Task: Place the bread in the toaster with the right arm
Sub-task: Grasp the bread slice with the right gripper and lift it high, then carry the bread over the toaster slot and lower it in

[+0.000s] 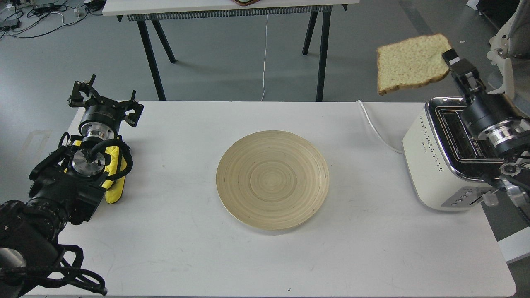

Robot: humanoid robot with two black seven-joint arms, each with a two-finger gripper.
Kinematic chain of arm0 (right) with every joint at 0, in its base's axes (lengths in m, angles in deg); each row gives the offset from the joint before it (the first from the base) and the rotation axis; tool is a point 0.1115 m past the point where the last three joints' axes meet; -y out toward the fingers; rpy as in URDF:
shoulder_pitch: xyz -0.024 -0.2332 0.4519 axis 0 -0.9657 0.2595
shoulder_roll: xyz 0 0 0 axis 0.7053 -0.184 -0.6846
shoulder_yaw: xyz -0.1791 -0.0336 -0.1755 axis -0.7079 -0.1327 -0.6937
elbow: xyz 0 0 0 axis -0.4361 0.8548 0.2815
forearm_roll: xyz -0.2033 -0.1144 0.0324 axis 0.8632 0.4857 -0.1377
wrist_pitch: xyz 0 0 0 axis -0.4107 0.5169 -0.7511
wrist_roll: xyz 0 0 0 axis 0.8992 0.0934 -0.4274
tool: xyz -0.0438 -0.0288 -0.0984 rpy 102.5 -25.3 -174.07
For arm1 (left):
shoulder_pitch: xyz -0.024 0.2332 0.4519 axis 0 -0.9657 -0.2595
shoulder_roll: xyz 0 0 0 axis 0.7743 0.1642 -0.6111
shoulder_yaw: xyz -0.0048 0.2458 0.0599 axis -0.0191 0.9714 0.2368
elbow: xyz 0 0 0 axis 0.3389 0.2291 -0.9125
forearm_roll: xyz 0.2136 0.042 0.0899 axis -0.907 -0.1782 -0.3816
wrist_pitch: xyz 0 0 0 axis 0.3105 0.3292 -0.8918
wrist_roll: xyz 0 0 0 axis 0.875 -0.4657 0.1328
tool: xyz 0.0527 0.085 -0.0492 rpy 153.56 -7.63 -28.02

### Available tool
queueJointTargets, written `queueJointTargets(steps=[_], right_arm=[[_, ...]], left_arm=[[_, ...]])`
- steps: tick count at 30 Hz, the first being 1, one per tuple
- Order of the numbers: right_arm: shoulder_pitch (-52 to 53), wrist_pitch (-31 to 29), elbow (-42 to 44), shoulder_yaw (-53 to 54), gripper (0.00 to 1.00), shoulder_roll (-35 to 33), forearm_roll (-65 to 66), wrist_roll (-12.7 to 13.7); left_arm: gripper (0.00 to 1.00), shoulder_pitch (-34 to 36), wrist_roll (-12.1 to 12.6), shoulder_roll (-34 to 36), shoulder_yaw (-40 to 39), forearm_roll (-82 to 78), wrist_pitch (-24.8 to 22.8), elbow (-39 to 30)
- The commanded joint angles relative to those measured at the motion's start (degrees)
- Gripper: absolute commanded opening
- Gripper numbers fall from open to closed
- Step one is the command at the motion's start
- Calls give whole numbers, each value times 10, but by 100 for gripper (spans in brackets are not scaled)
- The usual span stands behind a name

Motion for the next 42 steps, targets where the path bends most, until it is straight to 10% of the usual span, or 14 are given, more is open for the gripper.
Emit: queueJointTargets(steps=[1,9,42], right_arm=[[-2,0,-3,-2,0,-88,8,-5],[-27,0,-1,-51,0,-183,52,-5],[-44,0,4,-134,0,-174,50,-5]], left_arm=[[100,0,0,0,0,0,0,0],[100,0,0,0,0,0,0,0],[100,0,0,0,0,0,0,0]])
